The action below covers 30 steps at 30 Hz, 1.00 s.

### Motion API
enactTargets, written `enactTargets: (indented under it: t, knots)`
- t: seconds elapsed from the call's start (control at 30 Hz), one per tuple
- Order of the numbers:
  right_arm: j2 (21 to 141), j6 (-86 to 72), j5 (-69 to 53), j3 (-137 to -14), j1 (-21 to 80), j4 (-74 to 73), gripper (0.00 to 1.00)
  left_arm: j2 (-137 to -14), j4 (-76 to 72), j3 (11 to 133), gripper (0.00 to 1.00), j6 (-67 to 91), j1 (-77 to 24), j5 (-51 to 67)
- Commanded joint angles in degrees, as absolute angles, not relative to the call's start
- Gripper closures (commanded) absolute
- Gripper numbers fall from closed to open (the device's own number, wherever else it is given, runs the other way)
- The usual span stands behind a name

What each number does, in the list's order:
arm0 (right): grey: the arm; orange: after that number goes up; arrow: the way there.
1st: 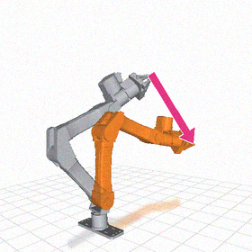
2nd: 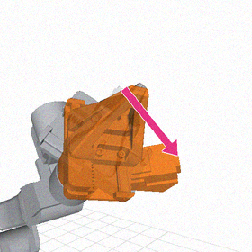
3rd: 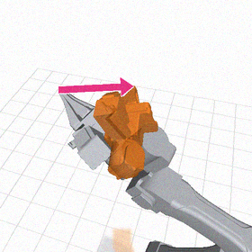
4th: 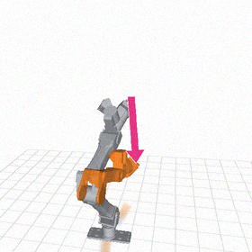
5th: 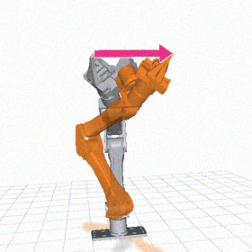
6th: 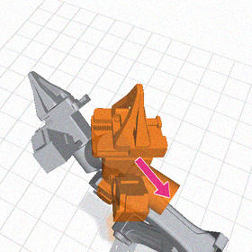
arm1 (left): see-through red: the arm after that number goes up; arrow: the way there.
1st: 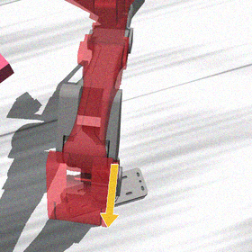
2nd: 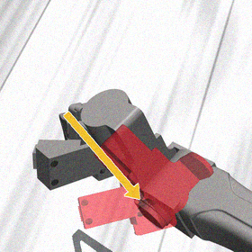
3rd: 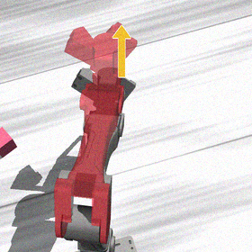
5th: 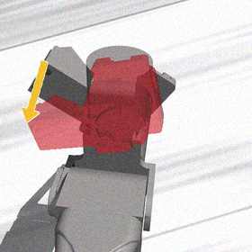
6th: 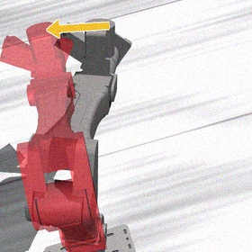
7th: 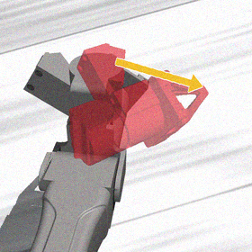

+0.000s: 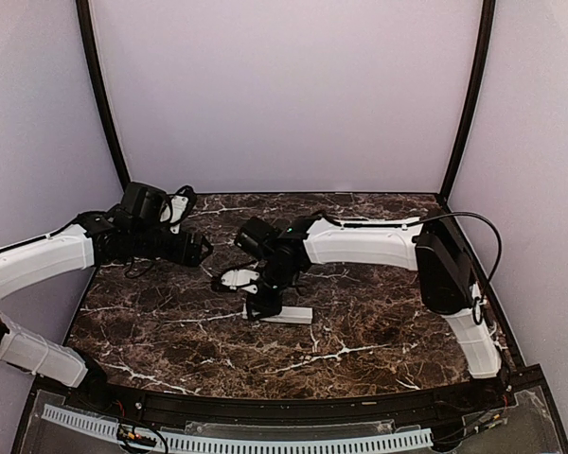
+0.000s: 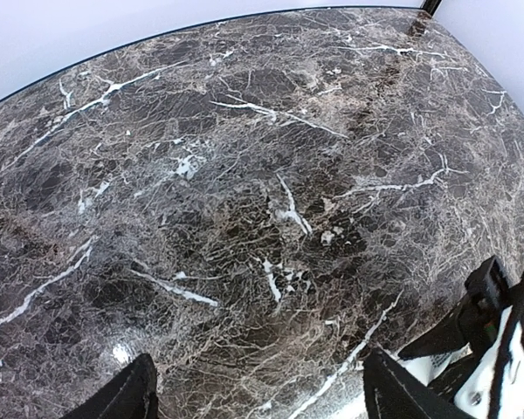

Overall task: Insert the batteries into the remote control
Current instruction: Pick up the remote control from the center of the board, then pass from the right arm to the left

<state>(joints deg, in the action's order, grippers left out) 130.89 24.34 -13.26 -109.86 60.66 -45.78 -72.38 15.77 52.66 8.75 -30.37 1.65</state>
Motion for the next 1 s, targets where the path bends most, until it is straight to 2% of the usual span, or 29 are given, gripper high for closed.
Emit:
enactTargets:
  t: [0.0,0.13,0.23,0.4,0.6,0.7,0.83,0.97]
  knots:
    - [123.0,17.8,-19.4,-108.9,57.5,-41.7,0.91,-70.1,14.2,51.6,0.20,7.3,-30.1,3.2]
    - [116.4,12.0,-25.2,-106.0,54.1,-35.8,0.93,-67.5,11.0,50.2,0.21,6.8,-30.1,5.3]
    - [111.2,6.3,-29.1,-103.0,51.8,-28.7,0.94,-64.3,5.9,48.2,0.22,6.4,-30.1,11.9]
    - [105.1,-3.9,-31.5,-98.9,48.8,-18.1,0.95,-58.8,-12.8,42.7,0.22,6.9,-32.2,22.1]
    - [103.1,-10.6,-36.3,-98.8,47.9,-11.8,0.95,-65.9,-22.4,46.0,0.16,9.8,-37.5,31.1]
    - [101.7,-12.6,-37.6,-98.1,47.9,-9.1,0.95,-69.1,-29.0,47.2,0.10,12.8,-38.1,33.5]
    - [99.8,-14.0,-38.5,-96.1,47.9,-5.6,0.95,-71.2,-31.9,48.5,0.09,14.0,-38.5,35.0]
    - [99.1,-15.1,-38.5,-95.6,47.9,-4.1,0.96,-72.6,-31.9,48.9,0.12,15.1,-38.7,35.9]
